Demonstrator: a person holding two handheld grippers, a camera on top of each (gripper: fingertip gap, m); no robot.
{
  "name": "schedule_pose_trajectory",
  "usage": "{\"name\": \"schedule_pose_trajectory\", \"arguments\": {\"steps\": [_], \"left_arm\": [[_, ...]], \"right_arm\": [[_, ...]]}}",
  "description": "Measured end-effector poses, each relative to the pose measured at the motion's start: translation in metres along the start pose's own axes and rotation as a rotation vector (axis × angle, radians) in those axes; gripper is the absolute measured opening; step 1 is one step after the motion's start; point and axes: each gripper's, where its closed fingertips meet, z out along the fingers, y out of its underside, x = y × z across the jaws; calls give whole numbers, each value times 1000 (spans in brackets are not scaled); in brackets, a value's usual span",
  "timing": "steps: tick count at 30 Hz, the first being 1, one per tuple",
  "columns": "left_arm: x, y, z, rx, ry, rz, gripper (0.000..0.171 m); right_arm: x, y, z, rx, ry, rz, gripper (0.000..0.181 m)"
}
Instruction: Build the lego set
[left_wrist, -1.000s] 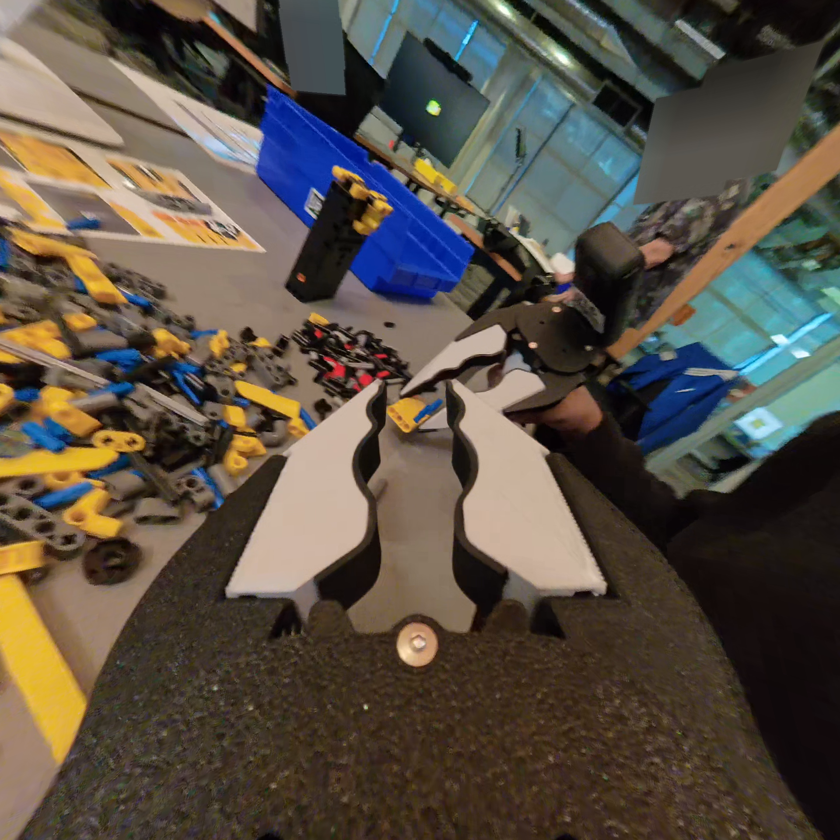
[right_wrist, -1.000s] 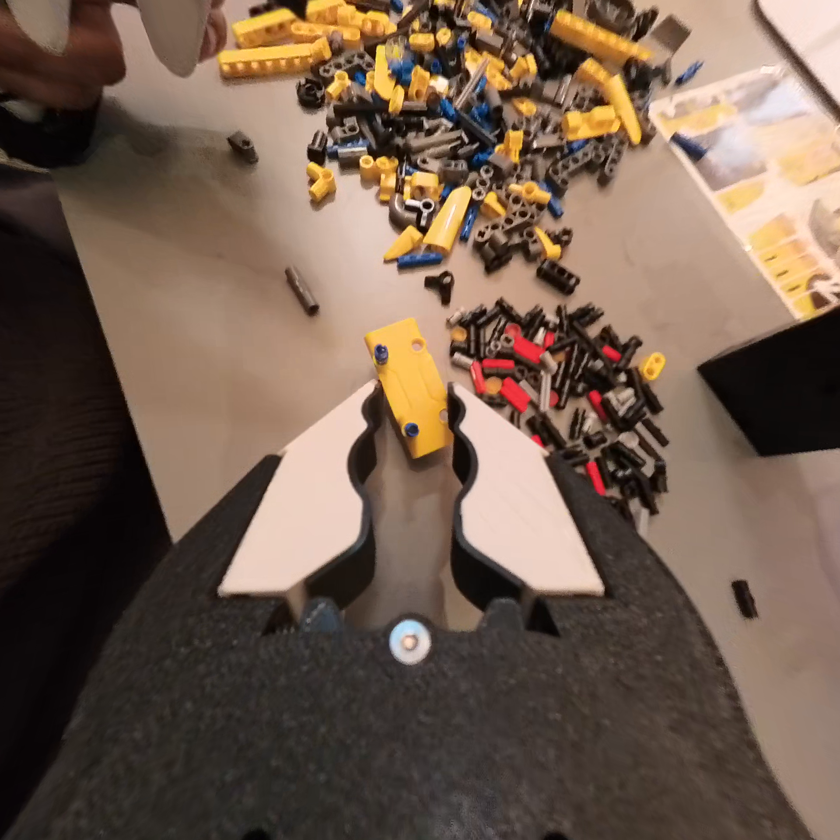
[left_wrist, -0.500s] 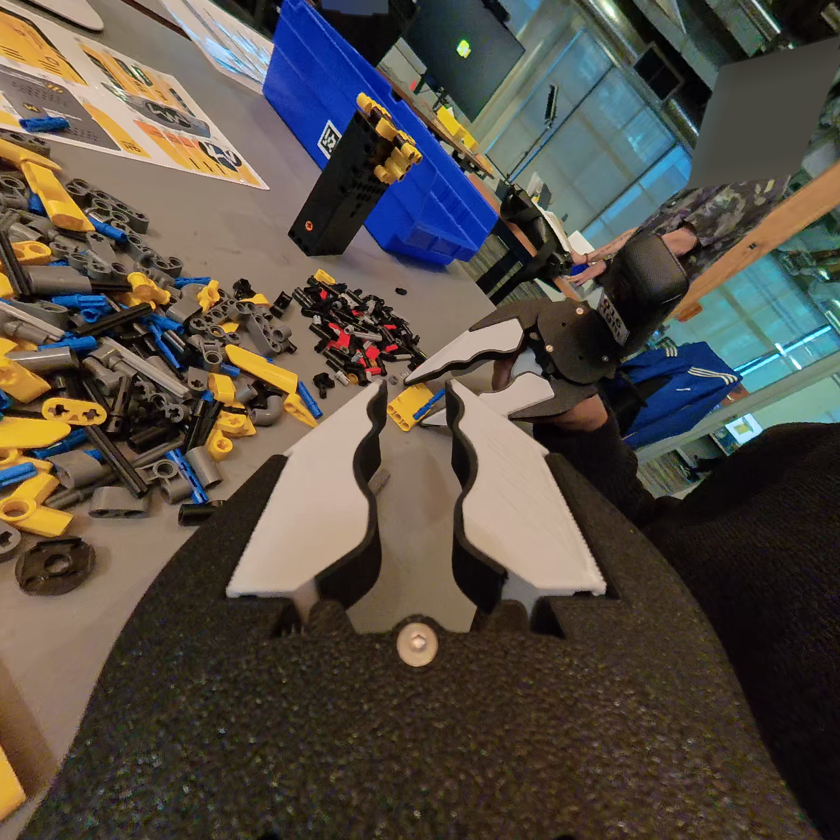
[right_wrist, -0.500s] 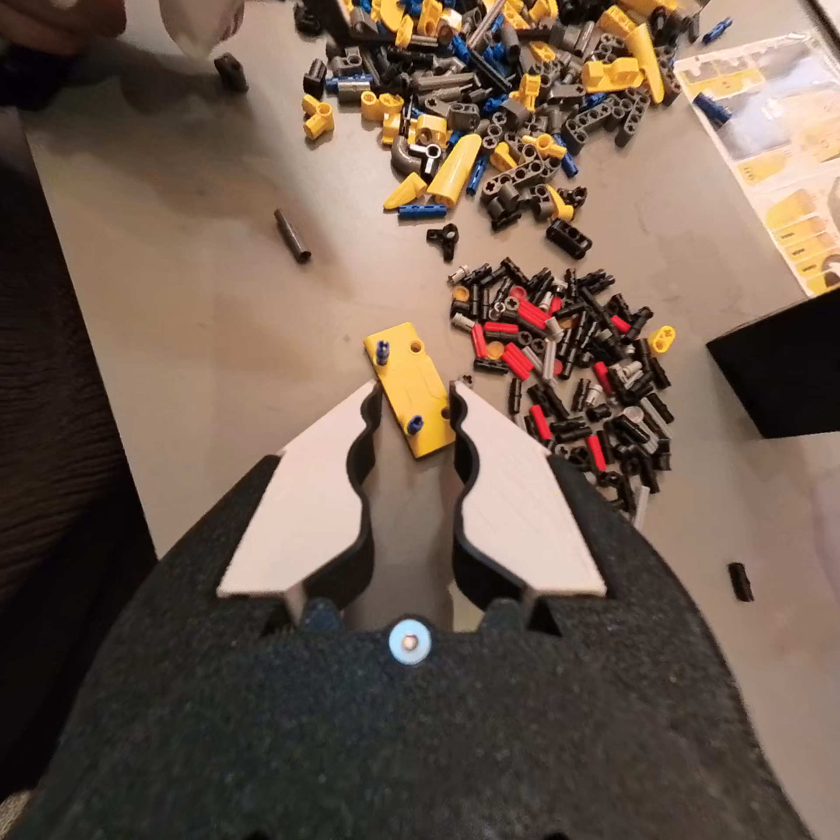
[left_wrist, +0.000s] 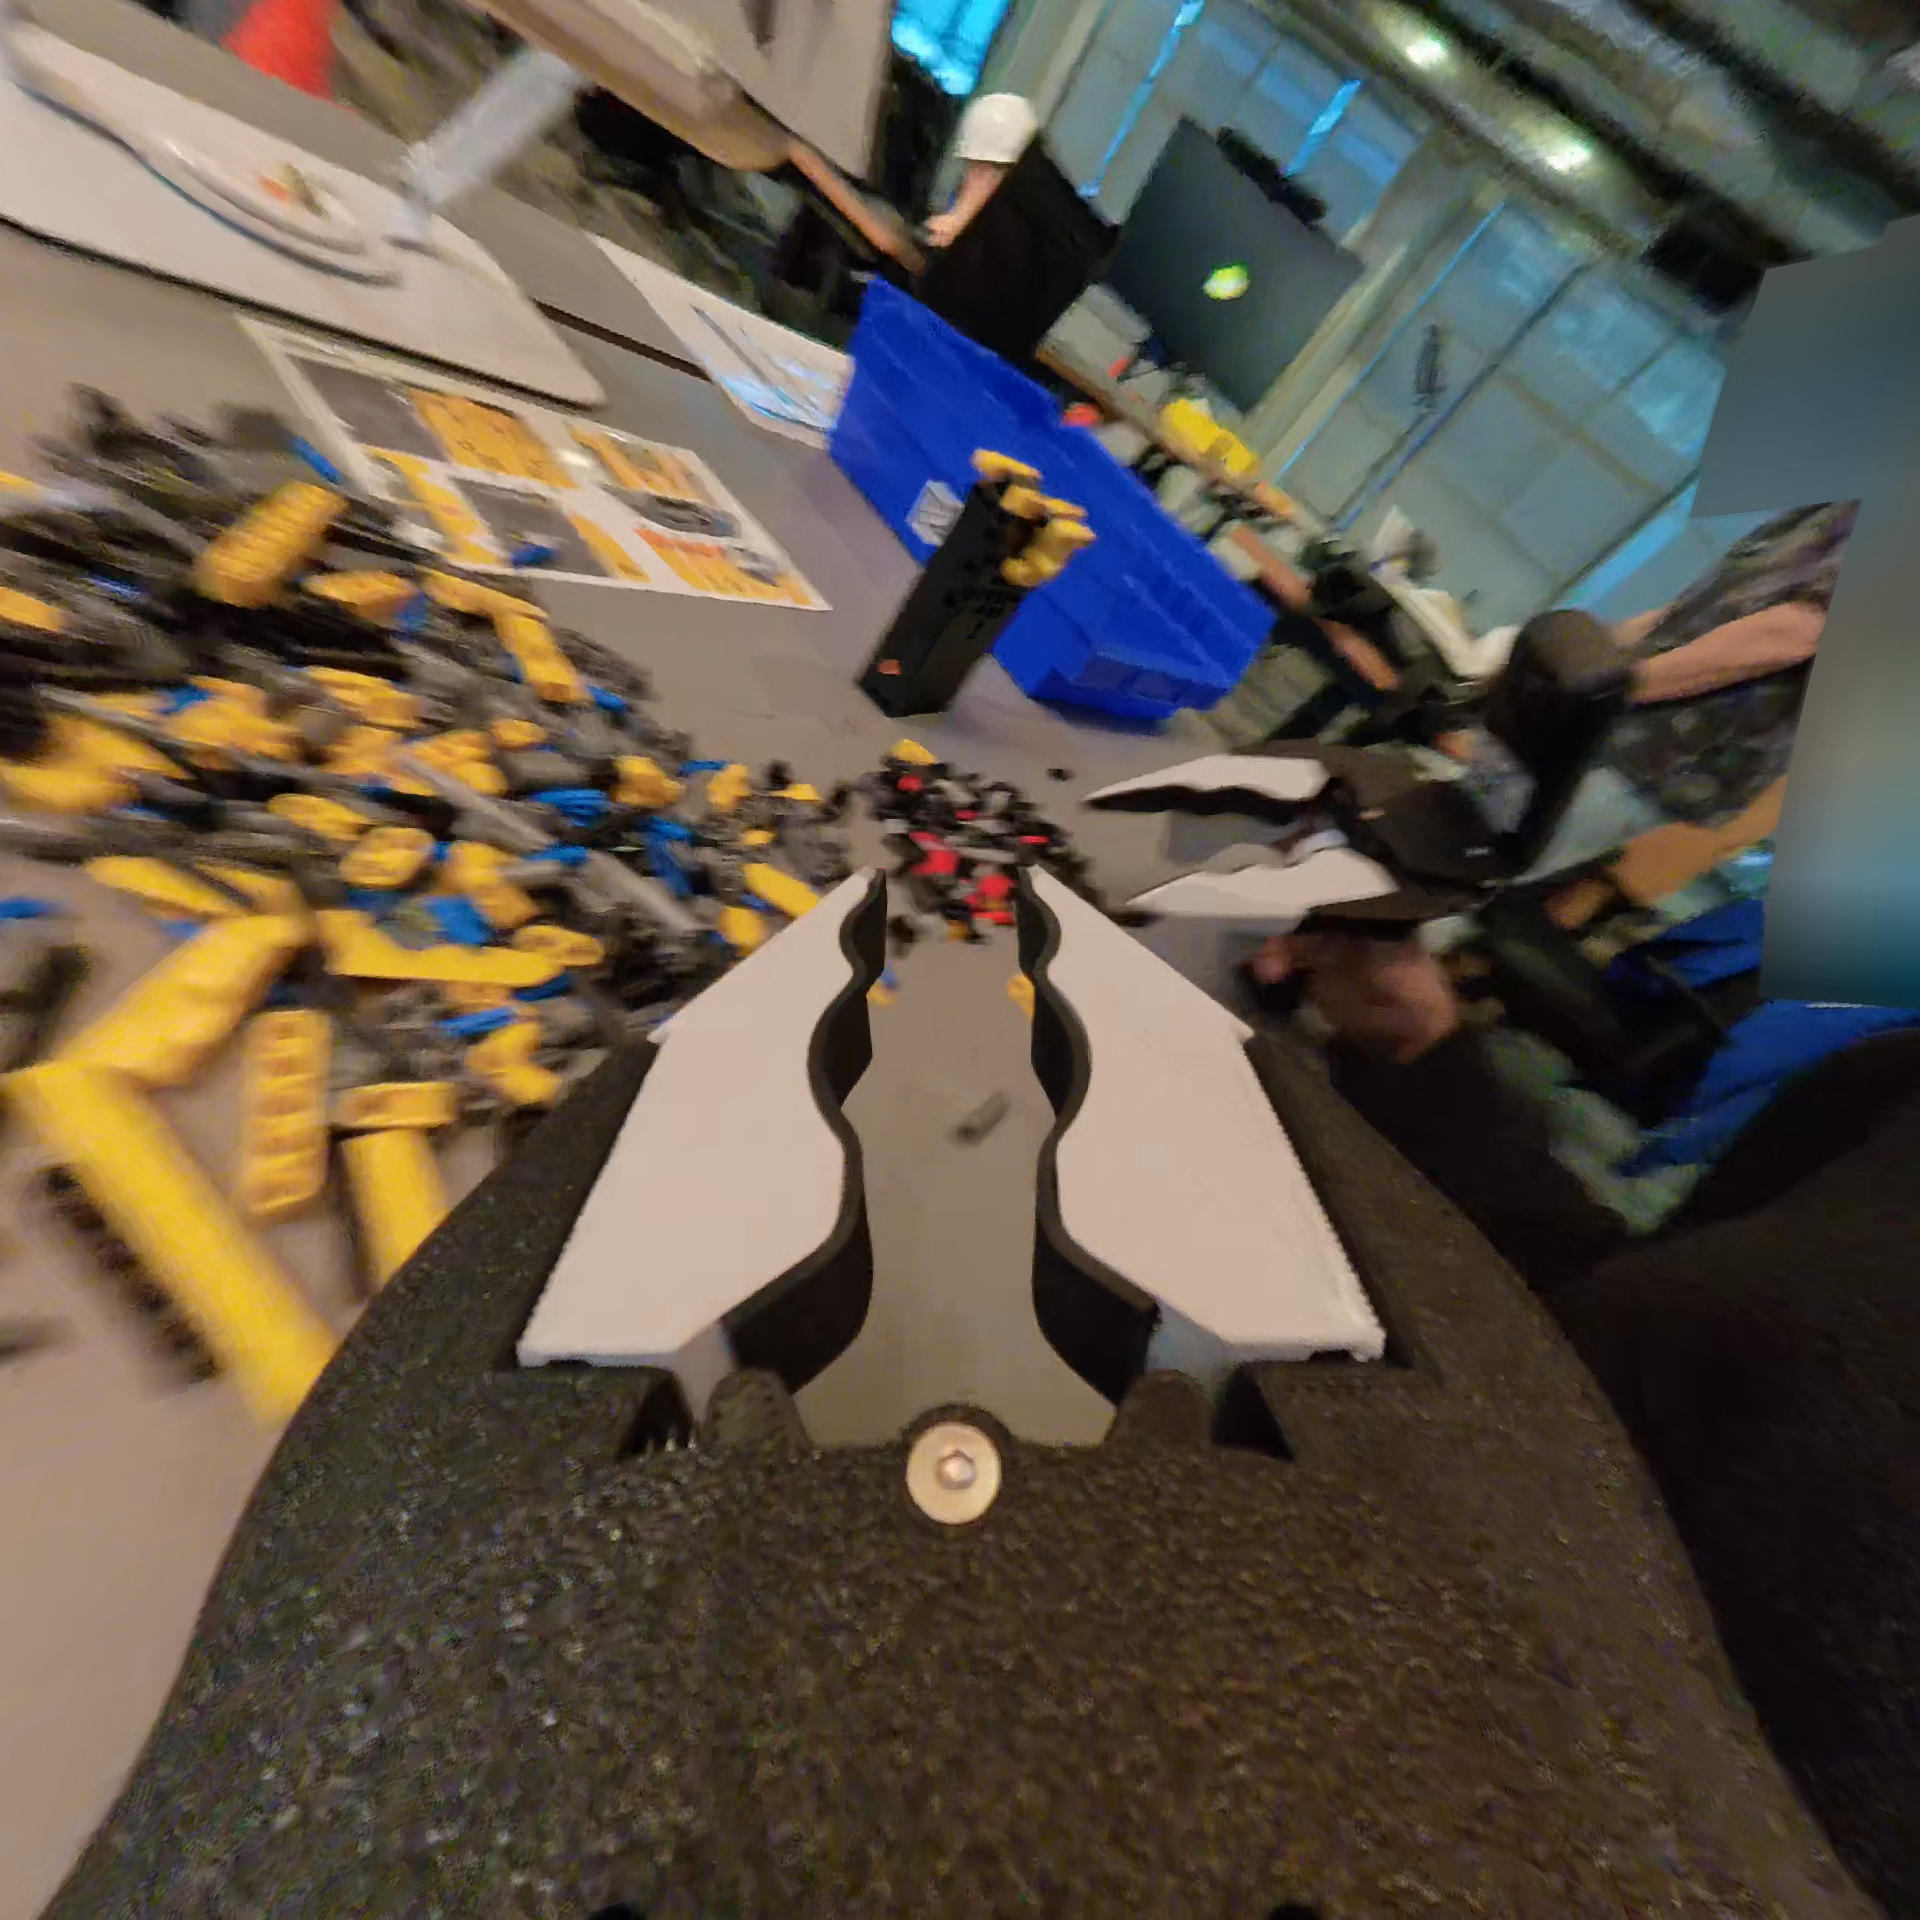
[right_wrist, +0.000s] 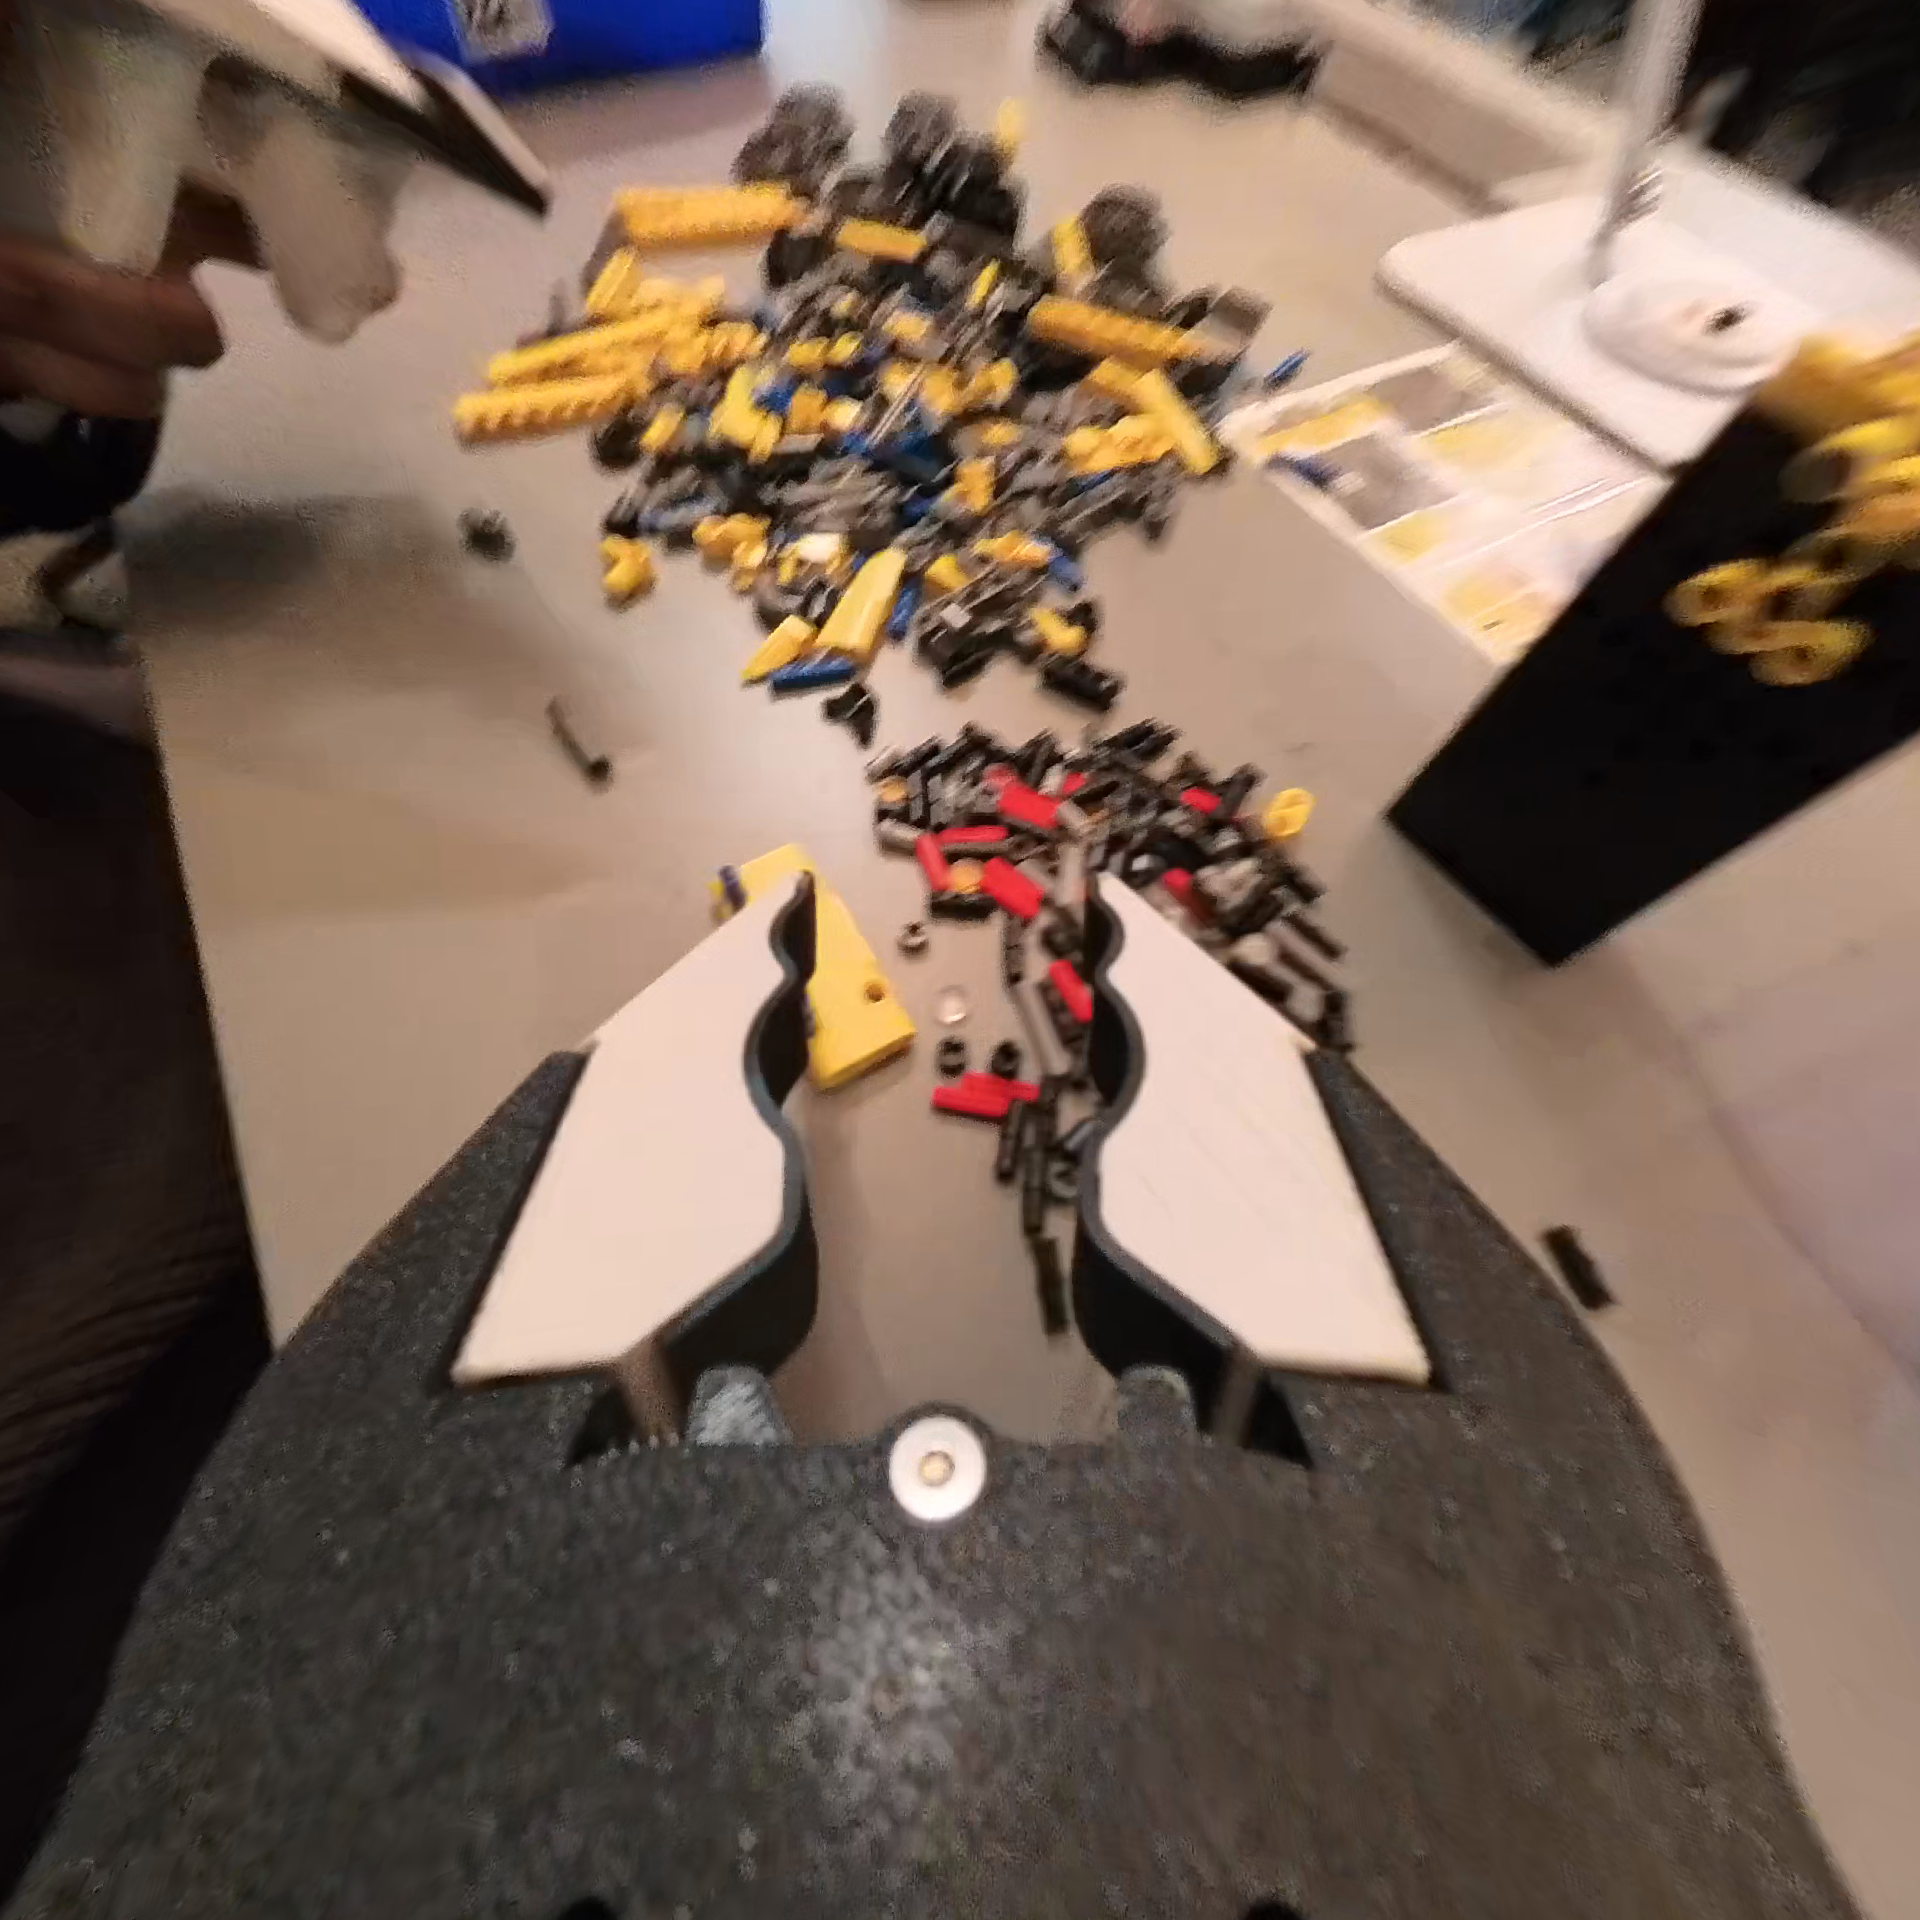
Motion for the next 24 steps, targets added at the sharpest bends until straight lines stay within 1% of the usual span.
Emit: {"name": "schedule_pose_trajectory", "arguments": {"steps": [3, 5, 7, 9, 11, 13, 17, 24], "left_arm": [[-50, 0, -27, -53, -294, 165, 24], [-78, 4, -45, -99, -450, 240, 23], [-96, 3, -60, -125, -553, 293, 23], [-110, -8, -72, -113, -614, 333, 22], [-122, -22, -80, -77, -656, 337, 22], [-134, -30, -83, -68, -684, 326, 22], [-151, -31, -83, -73, -714, 319, 21], [-160, -32, -85, -50, -710, 239, 21]], "right_arm": [[23, -17, -15, 145, 87, 55, 48], [33, -22, -24, 209, 98, 110, 46], [38, -25, -28, 248, 90, 154, 46], [42, -26, -30, 266, 86, 178, 46], [43, -26, -30, 269, 82, 190, 46], [44, -25, -29, 262, 80, 200, 46], [51, -24, -29, 258, 112, 224, 41], [53, -23, -30, 263, 110, 244, 40]]}}
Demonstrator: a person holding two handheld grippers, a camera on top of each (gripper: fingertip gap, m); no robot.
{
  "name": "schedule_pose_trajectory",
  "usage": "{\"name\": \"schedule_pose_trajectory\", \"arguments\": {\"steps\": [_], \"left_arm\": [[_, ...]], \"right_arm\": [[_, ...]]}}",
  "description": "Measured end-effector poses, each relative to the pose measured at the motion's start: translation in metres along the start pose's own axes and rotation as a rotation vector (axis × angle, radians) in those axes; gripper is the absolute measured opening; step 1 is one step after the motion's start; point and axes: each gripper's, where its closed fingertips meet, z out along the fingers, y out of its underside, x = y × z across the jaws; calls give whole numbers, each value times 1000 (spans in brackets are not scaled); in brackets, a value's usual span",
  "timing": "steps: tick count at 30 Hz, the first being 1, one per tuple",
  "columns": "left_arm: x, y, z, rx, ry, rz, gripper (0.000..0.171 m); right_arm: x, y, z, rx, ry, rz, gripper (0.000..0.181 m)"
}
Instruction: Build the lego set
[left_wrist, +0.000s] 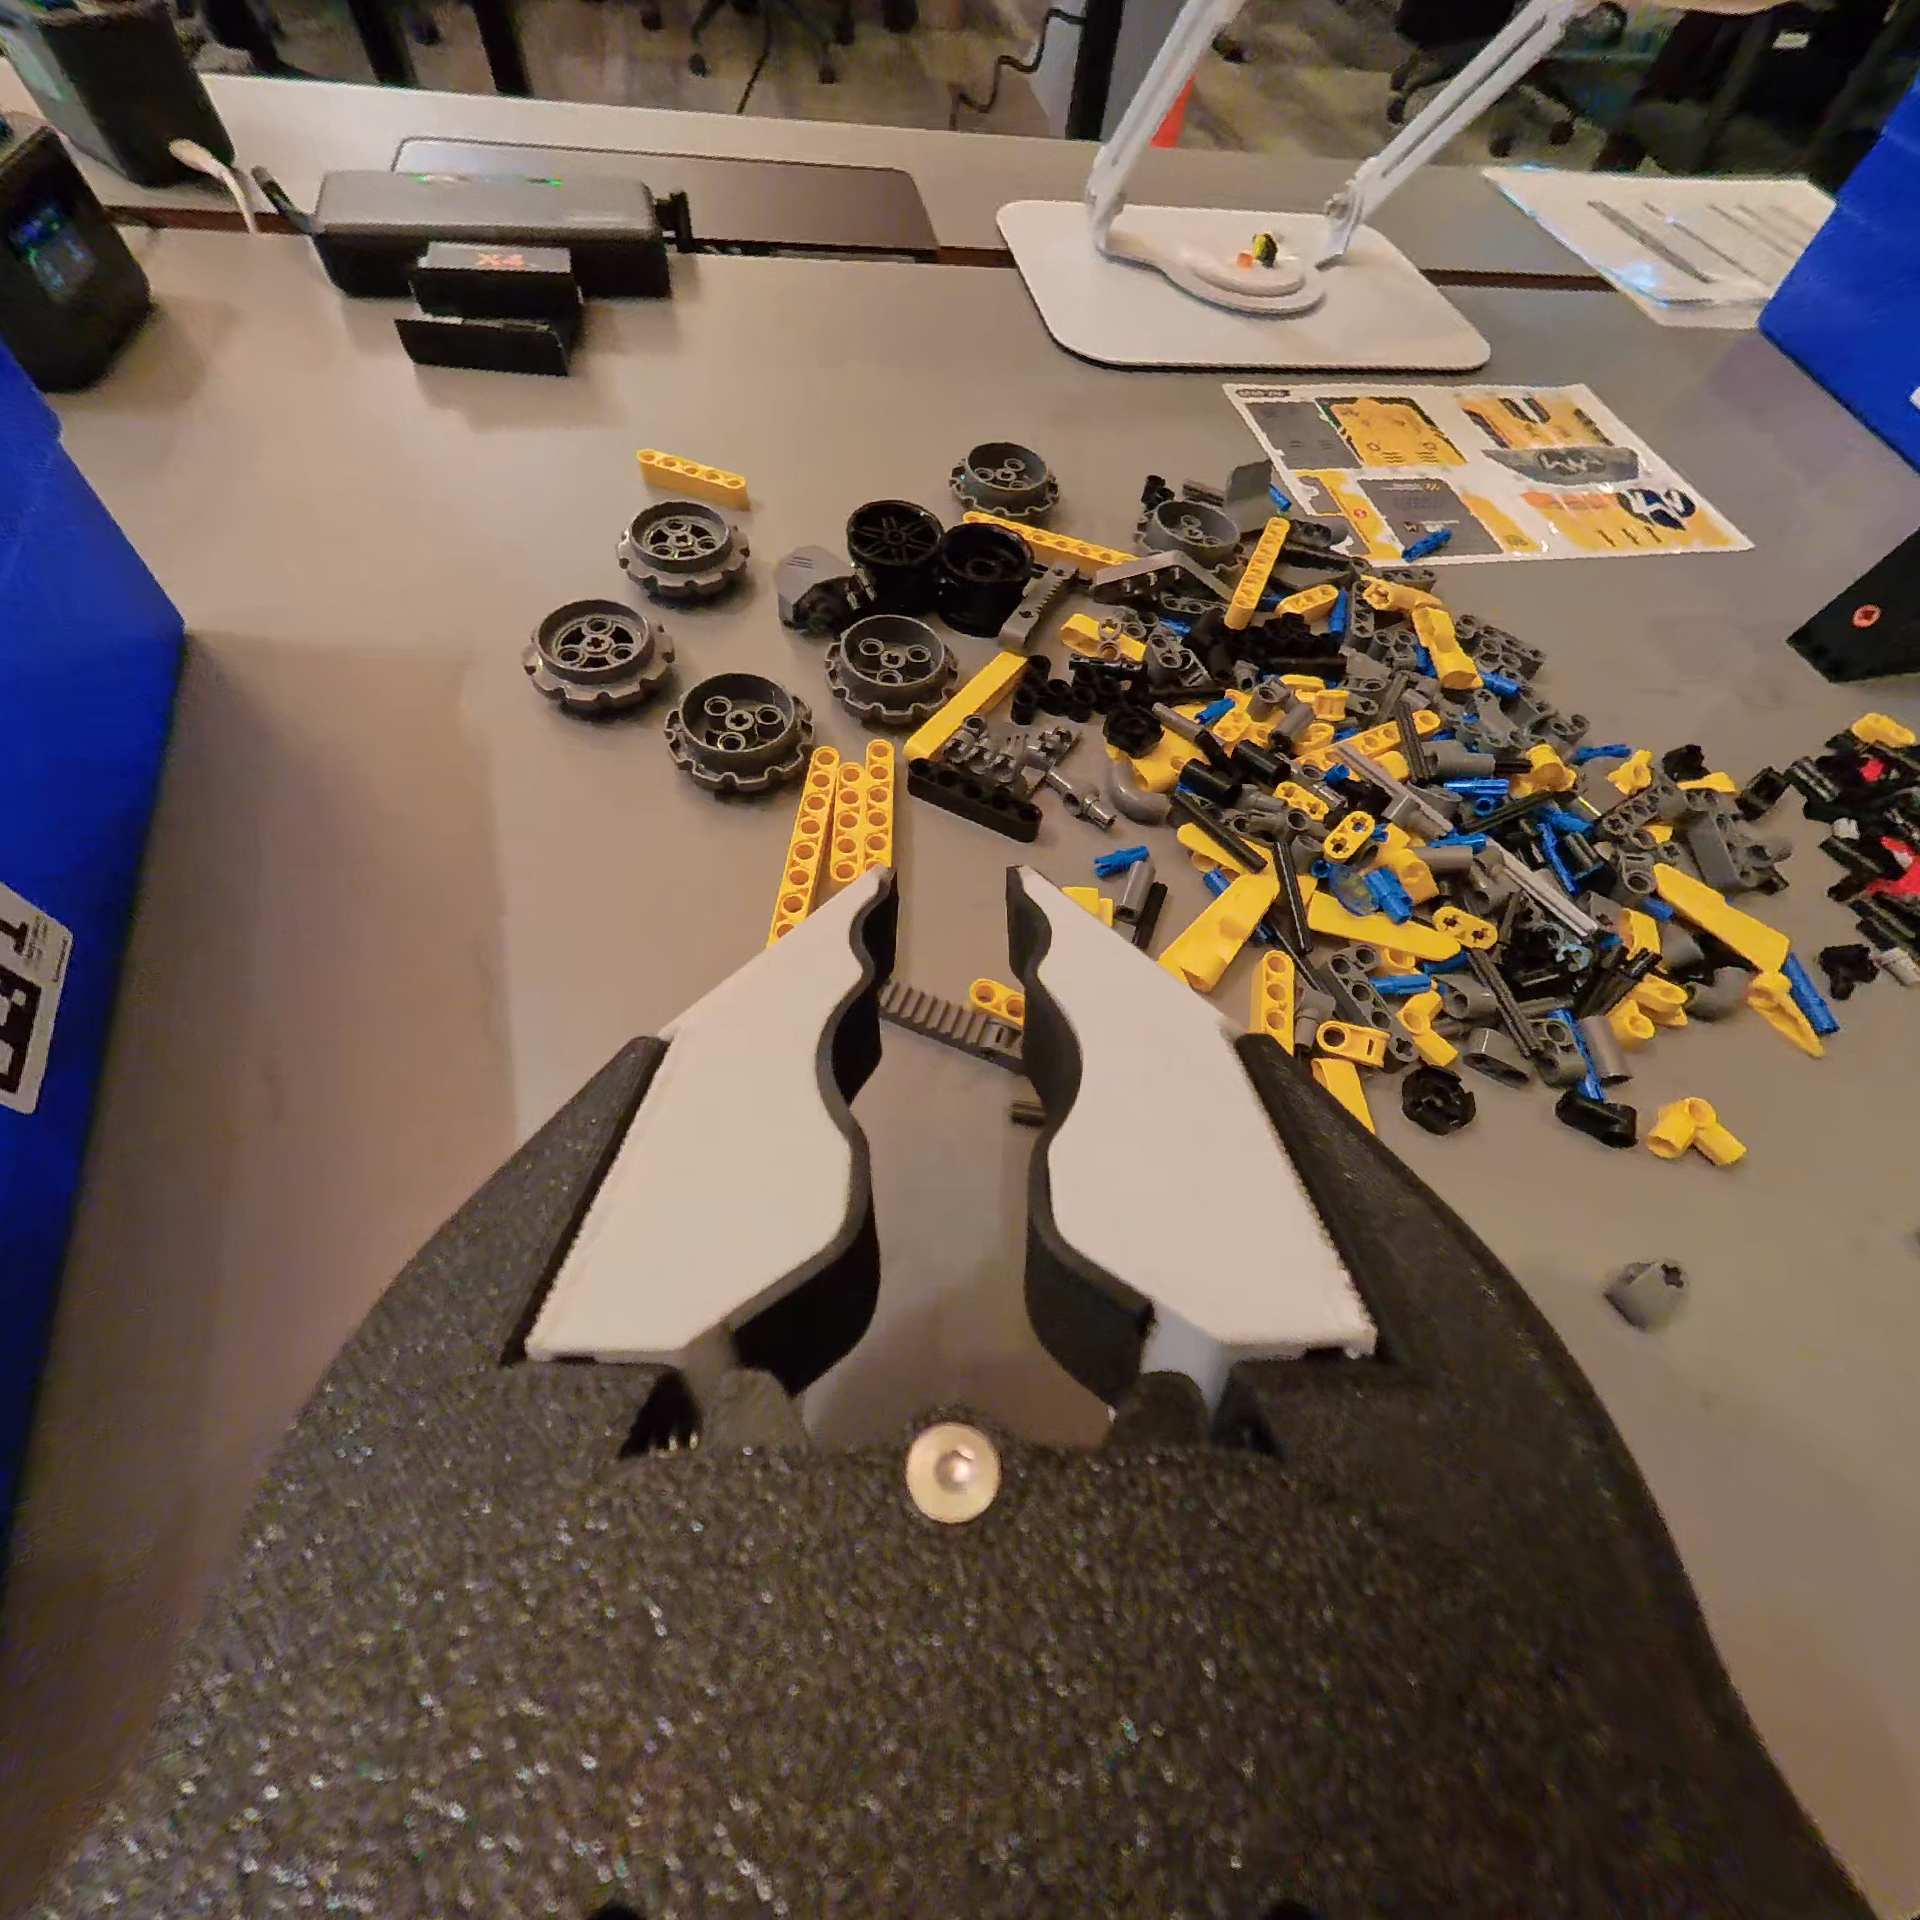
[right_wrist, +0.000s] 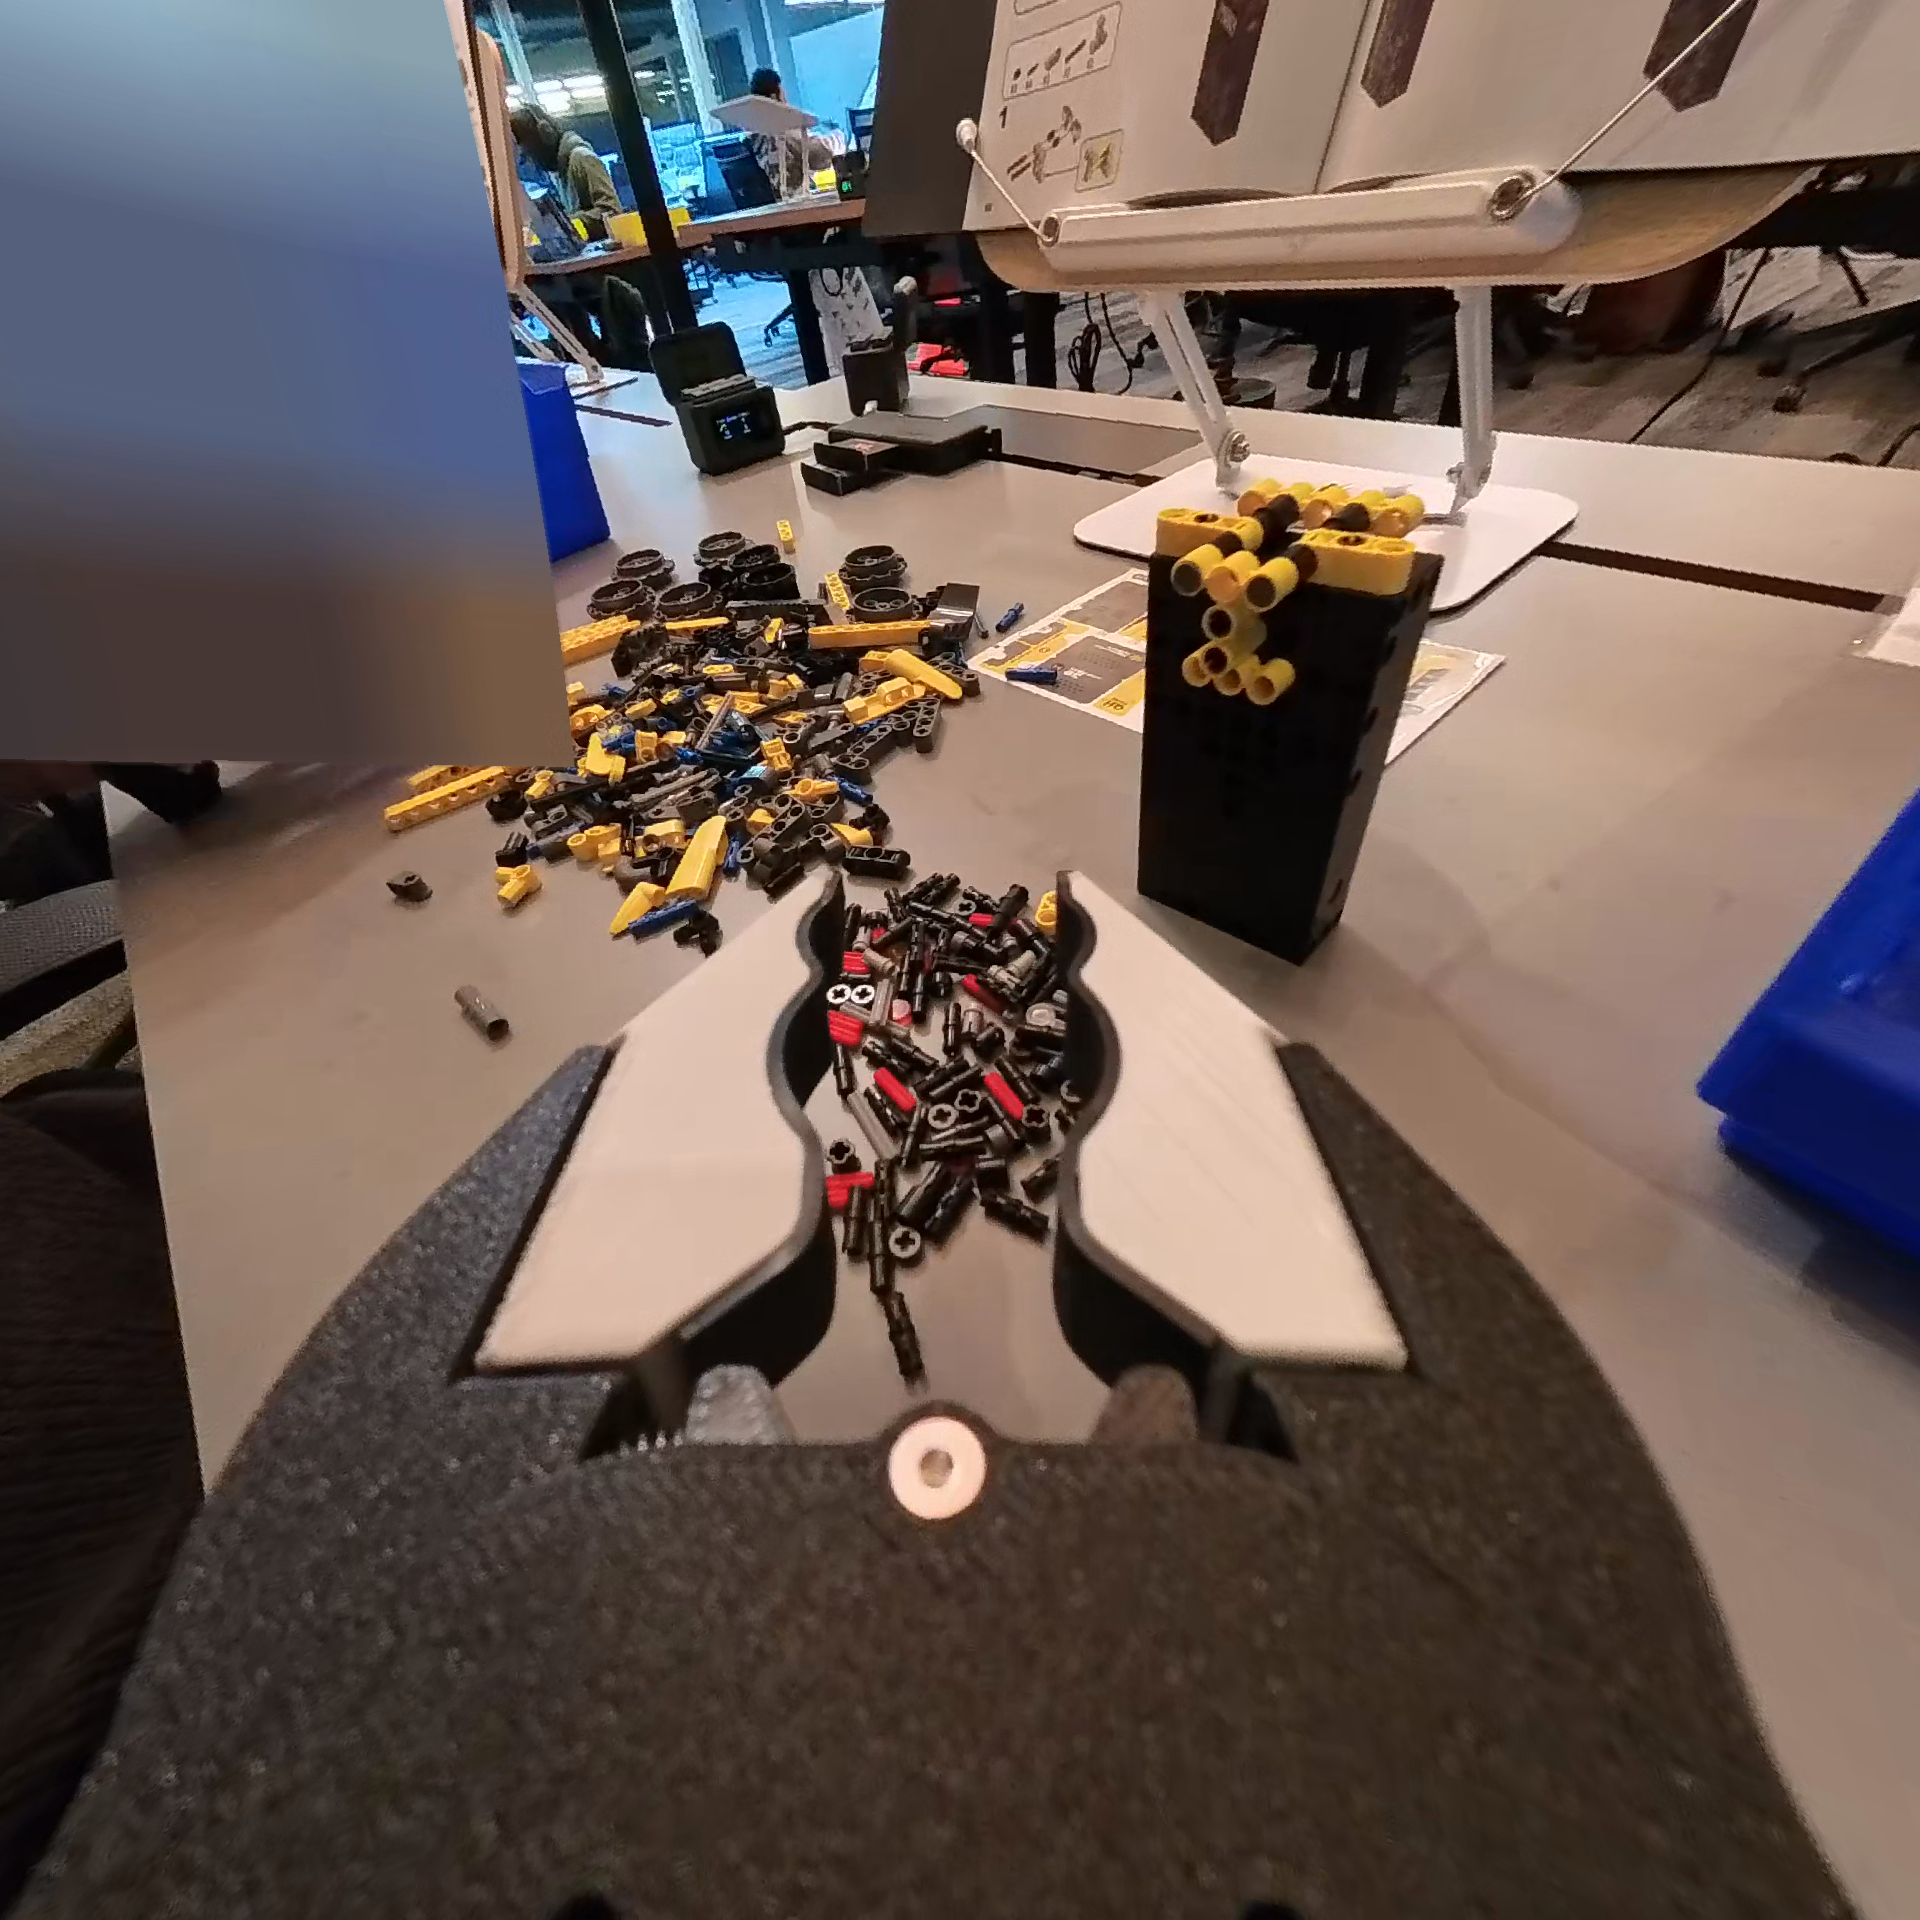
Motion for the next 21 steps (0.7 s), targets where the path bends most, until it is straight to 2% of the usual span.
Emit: {"name": "schedule_pose_trajectory", "arguments": {"steps": [10, 21], "left_arm": [[-2, 7, 6, -49, -4, -18, 21], [-6, 3, 4, -20, -28, -34, 20]], "right_arm": [[-1, 2, 1, -12, -4, -8, 40], [-1, 2, 2, -14, -7, -4, 40]]}}
